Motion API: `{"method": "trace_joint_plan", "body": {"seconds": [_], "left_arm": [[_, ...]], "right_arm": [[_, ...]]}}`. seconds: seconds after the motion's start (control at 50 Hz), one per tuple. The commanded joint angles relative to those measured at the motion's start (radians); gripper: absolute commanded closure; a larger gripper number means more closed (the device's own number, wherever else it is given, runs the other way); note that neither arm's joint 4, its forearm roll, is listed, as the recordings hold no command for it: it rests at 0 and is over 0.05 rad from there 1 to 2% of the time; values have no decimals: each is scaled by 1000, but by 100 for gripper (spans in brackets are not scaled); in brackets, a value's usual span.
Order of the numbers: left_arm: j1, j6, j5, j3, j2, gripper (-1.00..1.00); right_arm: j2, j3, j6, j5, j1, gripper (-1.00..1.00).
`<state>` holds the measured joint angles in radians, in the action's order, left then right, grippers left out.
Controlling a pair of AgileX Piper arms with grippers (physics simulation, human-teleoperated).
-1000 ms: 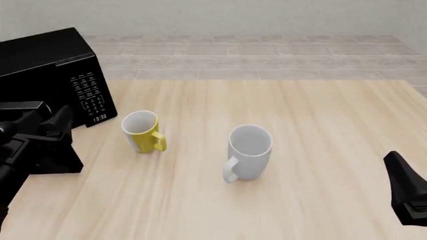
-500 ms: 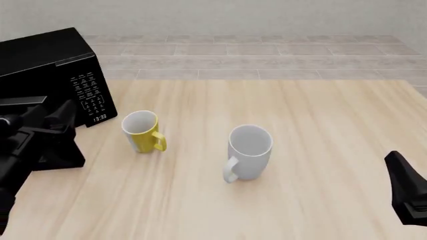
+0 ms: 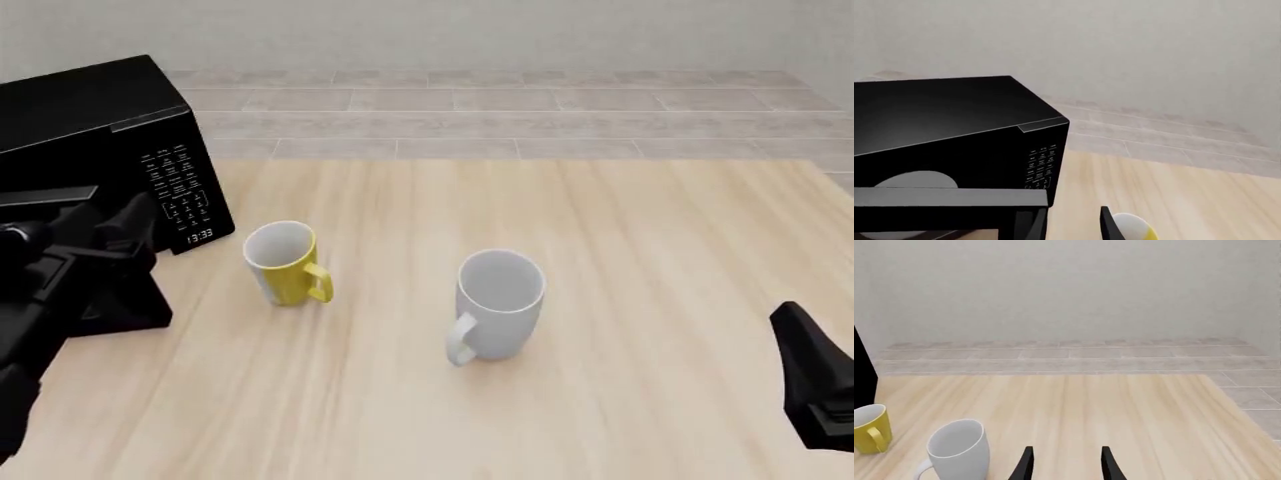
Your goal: Close the microwave.
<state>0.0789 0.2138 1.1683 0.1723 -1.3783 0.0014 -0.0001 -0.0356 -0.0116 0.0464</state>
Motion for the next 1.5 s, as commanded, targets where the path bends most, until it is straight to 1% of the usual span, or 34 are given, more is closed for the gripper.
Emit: {"method": "trace_joint_plan", "body": {"seconds": [0.02, 0.1, 0.18, 0.36, 0.56, 0.72, 0.9, 1.14, 1.22, 1.34, 1.5], "left_arm": [[69, -20, -176, -6, -89, -100], [66, -20, -191, 1, -78, -100], [70, -18, -243, 12, -29, -100], [72, -19, -278, 19, 7, -100], [67, -14, -267, 36, -41, -100], [58, -13, -300, 55, -25, -100], [56, -10, -285, 61, -54, -100], [59, -6, -298, 88, -80, -100], [56, -7, -316, 91, -63, -100], [54, -4, -296, 97, -93, -100], [59, -9, -300, 110, -102, -100]], "right_arm": [[0, 0, 0, 0, -2, -100], [-1, 0, -1, 2, -3, -100], [-1, 0, -3, 0, -3, -100], [-1, 0, -3, 1, -3, -100], [-1, 0, -4, 6, -4, -100], [-1, 0, -5, 11, -5, -100], [-1, 0, -9, 11, -7, -100], [-1, 0, -9, 12, -13, -100], [-1, 0, -10, 11, -15, -100], [-1, 0, -8, 10, -14, -100], [-1, 0, -11, 7, -16, -100]]}}
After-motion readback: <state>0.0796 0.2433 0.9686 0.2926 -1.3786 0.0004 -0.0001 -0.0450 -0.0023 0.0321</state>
